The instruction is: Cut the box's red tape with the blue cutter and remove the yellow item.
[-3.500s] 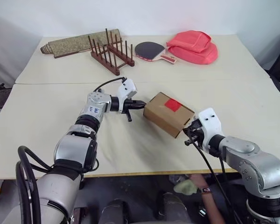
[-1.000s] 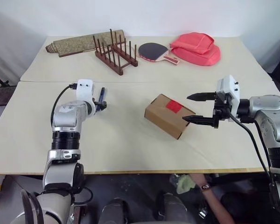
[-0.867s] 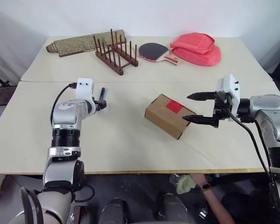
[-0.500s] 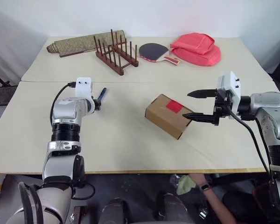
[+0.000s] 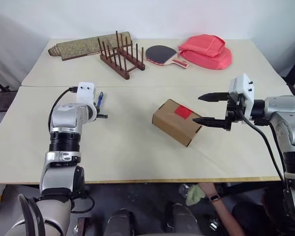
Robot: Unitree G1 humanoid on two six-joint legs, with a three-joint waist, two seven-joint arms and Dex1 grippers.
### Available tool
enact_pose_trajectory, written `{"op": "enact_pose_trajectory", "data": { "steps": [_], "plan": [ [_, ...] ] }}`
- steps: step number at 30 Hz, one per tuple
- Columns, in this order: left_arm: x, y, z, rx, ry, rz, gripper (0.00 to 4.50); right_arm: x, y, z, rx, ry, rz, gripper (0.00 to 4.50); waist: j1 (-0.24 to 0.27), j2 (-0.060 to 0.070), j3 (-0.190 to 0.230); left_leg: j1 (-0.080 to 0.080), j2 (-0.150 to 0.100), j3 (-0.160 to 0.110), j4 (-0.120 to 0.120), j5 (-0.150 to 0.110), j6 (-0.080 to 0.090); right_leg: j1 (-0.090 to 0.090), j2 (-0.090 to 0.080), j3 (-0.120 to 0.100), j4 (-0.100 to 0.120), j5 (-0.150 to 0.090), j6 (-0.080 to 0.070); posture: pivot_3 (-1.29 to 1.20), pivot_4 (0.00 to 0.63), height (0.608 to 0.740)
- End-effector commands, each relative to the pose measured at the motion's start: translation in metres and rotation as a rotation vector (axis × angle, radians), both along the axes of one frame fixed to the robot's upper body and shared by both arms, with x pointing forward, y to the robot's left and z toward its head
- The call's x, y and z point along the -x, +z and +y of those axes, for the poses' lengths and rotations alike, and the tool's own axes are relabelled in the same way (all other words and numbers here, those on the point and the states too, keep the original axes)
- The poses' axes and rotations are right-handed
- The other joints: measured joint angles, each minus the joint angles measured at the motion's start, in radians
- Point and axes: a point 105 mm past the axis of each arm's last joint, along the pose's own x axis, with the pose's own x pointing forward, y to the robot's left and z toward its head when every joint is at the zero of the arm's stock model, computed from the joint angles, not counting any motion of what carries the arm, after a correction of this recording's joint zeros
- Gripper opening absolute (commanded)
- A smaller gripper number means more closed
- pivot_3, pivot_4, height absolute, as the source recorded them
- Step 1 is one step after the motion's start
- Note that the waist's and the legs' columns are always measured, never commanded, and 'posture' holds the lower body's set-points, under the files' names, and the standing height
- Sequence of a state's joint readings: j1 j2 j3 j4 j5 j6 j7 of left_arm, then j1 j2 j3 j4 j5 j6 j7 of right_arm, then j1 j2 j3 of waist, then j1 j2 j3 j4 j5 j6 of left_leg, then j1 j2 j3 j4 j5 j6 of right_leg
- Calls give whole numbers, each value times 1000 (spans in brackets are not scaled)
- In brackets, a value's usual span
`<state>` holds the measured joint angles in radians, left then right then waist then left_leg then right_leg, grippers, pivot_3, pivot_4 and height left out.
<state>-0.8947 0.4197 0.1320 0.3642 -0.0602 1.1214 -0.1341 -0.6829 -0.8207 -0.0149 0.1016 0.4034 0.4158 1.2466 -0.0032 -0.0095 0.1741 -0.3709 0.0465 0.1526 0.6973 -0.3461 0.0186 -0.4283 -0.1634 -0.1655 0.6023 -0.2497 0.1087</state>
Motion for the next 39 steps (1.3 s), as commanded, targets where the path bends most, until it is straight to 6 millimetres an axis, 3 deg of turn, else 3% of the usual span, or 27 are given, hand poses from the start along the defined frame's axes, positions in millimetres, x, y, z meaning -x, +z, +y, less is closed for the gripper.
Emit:
{"op": "enact_pose_trajectory", "data": {
  "steps": [1, 4, 8, 9, 20, 29, 38, 39],
  "plan": [
    [7, -5, 8, -37, 6, 34, 10, 2, 13, -4, 0, -9, -52, 4500, -1, 0, 0, 0, 0, 0, 0, 0, 0, 0, 0, 0, 0, 0, 0, 0, 150, 740],
    [10, -14, 13, -102, -3, 78, 10, 1, 12, -3, 0, -8, -50, 4500, -2, 0, 0, 0, 0, 1, 0, 0, 0, 0, 0, 1, 0, 0, 0, 0, 150, 740],
    [8, -13, 9, -94, -4, 67, 10, -1, 12, -1, -5, -5, -50, 4500, -2, 0, 0, 1, 0, 1, 0, 0, 0, 0, 0, 1, 0, 0, 0, 0, 150, 740],
    [7, -13, 8, -87, 0, 65, 636, -2, 13, -1, -5, -5, -50, 4500, -1, 0, 0, 1, 0, 1, 0, 0, 0, 0, 0, 1, 0, 0, 0, 0, 150, 740],
    [11, -10, 2, -75, -31, 77, 3762, -2, 14, 2, -2, 3, -53, 4500, 4, 0, 0, 1, 0, 1, 0, 0, 0, 0, 0, 2, 1, 0, 0, 0, 150, 740],
    [15, -28, 5, 39, -46, 118, 3762, 26, 14, 21, -61, 183, -25, 4500, 3, 0, 0, 1, 0, 1, 0, 0, 0, 0, 0, 2, 1, 0, 0, 0, 150, 740],
    [12, -38, 4, 41, -100, 151, 3762, 19, 28, 25, -140, 157, -41, 4500, 6, 2, -1, 2, 0, 1, 1, 0, 0, 0, -1, 3, 3, 0, 0, 0, 150, 740],
    [12, -39, 4, 37, -101, 156, 3586, 19, 28, 24, -138, 154, -41, 4500, 7, 2, -1, 3, 0, 1, 1, 0, 0, 0, -1, 2, 3, 0, 0, 0, 150, 740]
  ]
}}
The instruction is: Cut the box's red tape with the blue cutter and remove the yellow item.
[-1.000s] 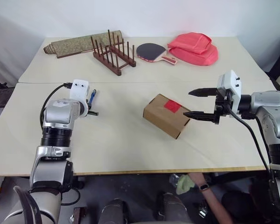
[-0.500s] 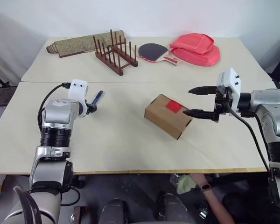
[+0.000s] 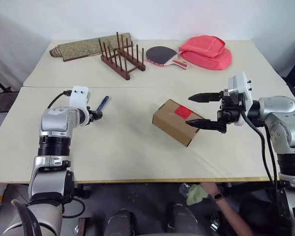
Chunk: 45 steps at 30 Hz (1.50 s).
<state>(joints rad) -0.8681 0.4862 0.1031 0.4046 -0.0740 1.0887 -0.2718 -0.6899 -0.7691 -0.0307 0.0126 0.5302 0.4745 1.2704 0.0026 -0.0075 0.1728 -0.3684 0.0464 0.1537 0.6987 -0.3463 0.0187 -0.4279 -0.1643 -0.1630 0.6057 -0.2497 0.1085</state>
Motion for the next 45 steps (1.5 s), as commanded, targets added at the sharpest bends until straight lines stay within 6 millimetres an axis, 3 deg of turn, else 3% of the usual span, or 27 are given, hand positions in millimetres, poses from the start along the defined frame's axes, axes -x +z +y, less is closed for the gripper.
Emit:
{"op": "enact_pose_trajectory", "data": {
  "steps": [1, 9, 14, 18, 26, 30, 33, 37, 45],
  "plan": [
    [6, -30, -4, 4, -27, 117, 3383, 1, 13, -3, -21, -8, -44, 4500, 1, 0, 0, 0, 0, 0, 0, 0, 0, 0, 0, 0, 0, 0, 0, 0, 150, 740],
    [3, -33, -3, -28, -73, 146, 1211, -1, 14, -6, -6, -26, -43, 4500, -2, 2, -1, 1, 0, 0, 0, 0, 0, 0, -1, 1, 1, 0, 0, 0, 150, 740],
    [1, -30, -2, -16, -70, 143, 1211, -2, 15, -7, 1, -35, -43, 4500, -2, 2, -1, 1, 0, 0, 0, 0, 0, 0, -1, 1, 2, 0, 0, 0, 150, 740],
    [1, -29, 0, -31, -71, 140, 424, -2, 14, -8, 7, -41, -40, 4500, -3, 2, -1, 1, 0, 0, 1, 0, 0, 0, -1, 1, 2, 0, 0, 0, 150, 740],
    [5, -22, 3, -60, -98, 131, 403, -3, 13, -7, 15, -42, -39, 4500, -6, 3, -2, 1, 0, 0, 0, 0, 0, 0, -1, 1, 2, 0, 0, 0, 150, 740],
    [17, 6, 4, -77, -209, 37, 403, 0, 16, -7, 13, -38, -45, 4500, -15, 2, -1, -1, 0, 2, -1, 0, 0, -3, 0, 2, 1, 0, 0, 0, 150, 740],
    [35, 19, 4, -134, -341, -27, 403, 1, 17, -7, 10, -35, -45, 4500, -27, 2, -1, -2, 1, 3, -2, -1, -1, -6, 0, 2, 2, 0, 0, 0, 150, 740],
    [75, 23, 0, -202, -587, -77, 403, 3, 17, -6, 9, -26, -42, 4500, -32, 0, 1, -5, 1, 5, -3, -1, -1, -11, 0, 4, 2, 0, -1, 0, 150, 740],
    [129, 23, -31, -231, -910, -151, 403, 7, 18, 3, 5, 31, -42, 4500, -16, -1, 2, -7, 2, 6, -1, -2, 1, -13, -1, 5, 1, -1, -2, 0, 150, 740]
  ]
}}
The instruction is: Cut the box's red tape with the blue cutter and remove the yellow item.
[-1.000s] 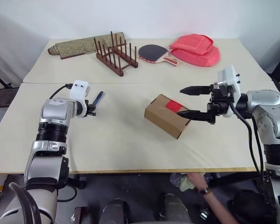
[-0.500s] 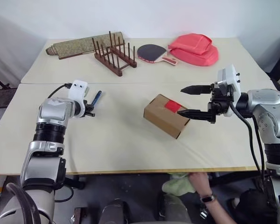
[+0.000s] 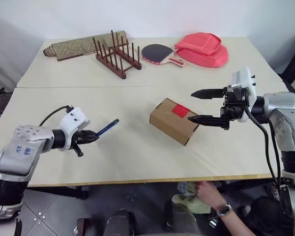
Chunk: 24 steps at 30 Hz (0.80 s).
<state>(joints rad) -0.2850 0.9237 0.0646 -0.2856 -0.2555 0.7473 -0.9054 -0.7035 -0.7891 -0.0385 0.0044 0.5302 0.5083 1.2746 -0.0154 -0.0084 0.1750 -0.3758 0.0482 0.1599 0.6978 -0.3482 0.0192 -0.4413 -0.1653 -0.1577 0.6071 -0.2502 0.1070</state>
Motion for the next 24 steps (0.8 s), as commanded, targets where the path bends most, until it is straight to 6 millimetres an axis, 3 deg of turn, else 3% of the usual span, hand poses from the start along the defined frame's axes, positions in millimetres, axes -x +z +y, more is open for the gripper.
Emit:
{"op": "enact_pose_trajectory", "data": {
  "steps": [1, 7, 12, 19, 24],
  "plan": [
    [15, 14, -19, -12, -130, -53, 403, 8, 14, 8, -14, 56, -48, 4500, 4, 0, 0, 0, 0, 0, 0, 0, 0, 0, 0, 0, 0, 0, 0, 0, 150, 740],
    [31, -11, -48, -117, -277, -71, 403, 15, 12, 17, -26, 89, -51, 4500, 11, 1, 0, 0, -1, 1, -1, 0, 0, -1, 0, 0, 0, 0, 0, 0, 150, 740],
    [22, -38, -67, -187, -280, -41, 403, 18, 7, 21, -44, 87, -46, 4500, 20, 1, 0, 0, -1, 2, 0, 0, 0, -1, 1, 0, 0, 0, 0, 0, 150, 740],
    [12, -42, -100, -178, -313, -34, 403, 23, 2, 20, -56, 69, -37, 4500, 39, 1, 0, 0, -1, 2, 1, 0, 1, 0, 1, 0, 0, 0, 0, 0, 150, 740],
    [26, -53, -102, -256, -399, 10, 403, 24, 1, 18, -62, 46, -38, 4500, 38, 1, 0, 0, -1, 1, 1, 0, 1, 0, 1, 0, 0, 0, 0, 0, 150, 740]
  ]
}}
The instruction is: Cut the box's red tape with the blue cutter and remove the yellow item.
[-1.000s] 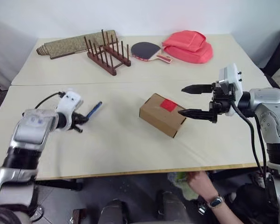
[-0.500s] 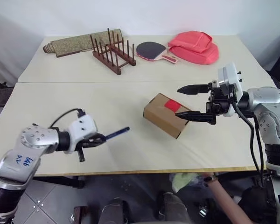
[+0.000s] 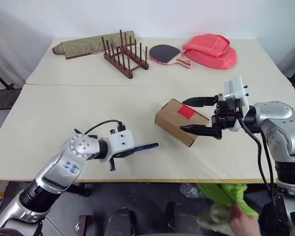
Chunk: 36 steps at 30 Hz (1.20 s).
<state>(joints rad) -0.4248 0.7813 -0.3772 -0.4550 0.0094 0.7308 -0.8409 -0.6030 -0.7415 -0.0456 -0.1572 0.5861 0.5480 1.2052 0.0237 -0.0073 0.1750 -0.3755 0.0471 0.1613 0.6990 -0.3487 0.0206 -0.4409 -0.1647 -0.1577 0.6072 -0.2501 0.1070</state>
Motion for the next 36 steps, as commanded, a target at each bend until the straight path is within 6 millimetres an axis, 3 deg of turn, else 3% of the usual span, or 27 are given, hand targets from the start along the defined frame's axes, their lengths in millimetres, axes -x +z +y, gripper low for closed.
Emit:
{"op": "enact_pose_trajectory", "data": {
  "steps": [1, 3, 5, 14, 18, 21, 30, 36],
  "plan": [
    [18, -21, 0, -73, -64, 104, 403, 5, 12, -4, -18, -9, -51, 4500, -2, 0, 0, 0, 0, 0, 0, 0, 0, 0, 0, 0, 0, 0, 0, 0, 150, 740],
    [28, -20, 1, -73, -91, 161, 403, 5, 11, -5, -15, -15, -52, 4500, -3, 0, 0, 0, 0, 0, 0, 0, 0, 0, 0, 0, 0, 0, 0, 0, 150, 740],
    [31, -19, 4, -90, -104, 177, 1120, 5, 11, -5, -14, -20, -55, 4500, -4, 0, 0, 0, 0, 0, -1, 0, 0, 0, 0, 0, 0, 0, 0, 0, 150, 740],
    [32, -9, 7, -94, -127, 145, 3581, 5, 12, -5, -15, -25, -61, 4500, -20, 0, 0, 1, 1, 0, -1, 0, 0, 0, 1, 0, 0, 0, 0, 0, 150, 740],
    [24, 5, 10, -2, -74, 138, 3581, 4, 12, -5, -14, -26, -60, 4500, -23, 0, 0, 0, 1, 0, -1, 0, 0, 0, 1, 0, 0, 0, 0, 0, 150, 740],
    [13, 0, 21, -31, -39, 121, 3581, 3, 13, -4, -14, -24, -60, 4500, -23, 0, 0, 0, 1, 0, 0, 0, 0, 0, 1, 0, 0, 0, 0, 0, 150, 740],
    [6, -16, 26, -50, -79, 142, 3581, 4, 14, -3, -16, -26, -66, 4500, -23, 0, 0, 1, 1, 0, 0, 0, 0, 0, 1, 0, 1, 0, 0, 0, 150, 740],
    [10, -23, 32, -72, -95, 166, 2135, 8, 15, -3, -15, -28, -70, 4500, -23, 0, 0, 2, 1, 0, 0, 0, 0, 0, 0, 1, 2, 0, 0, 0, 150, 740]
  ]
}}
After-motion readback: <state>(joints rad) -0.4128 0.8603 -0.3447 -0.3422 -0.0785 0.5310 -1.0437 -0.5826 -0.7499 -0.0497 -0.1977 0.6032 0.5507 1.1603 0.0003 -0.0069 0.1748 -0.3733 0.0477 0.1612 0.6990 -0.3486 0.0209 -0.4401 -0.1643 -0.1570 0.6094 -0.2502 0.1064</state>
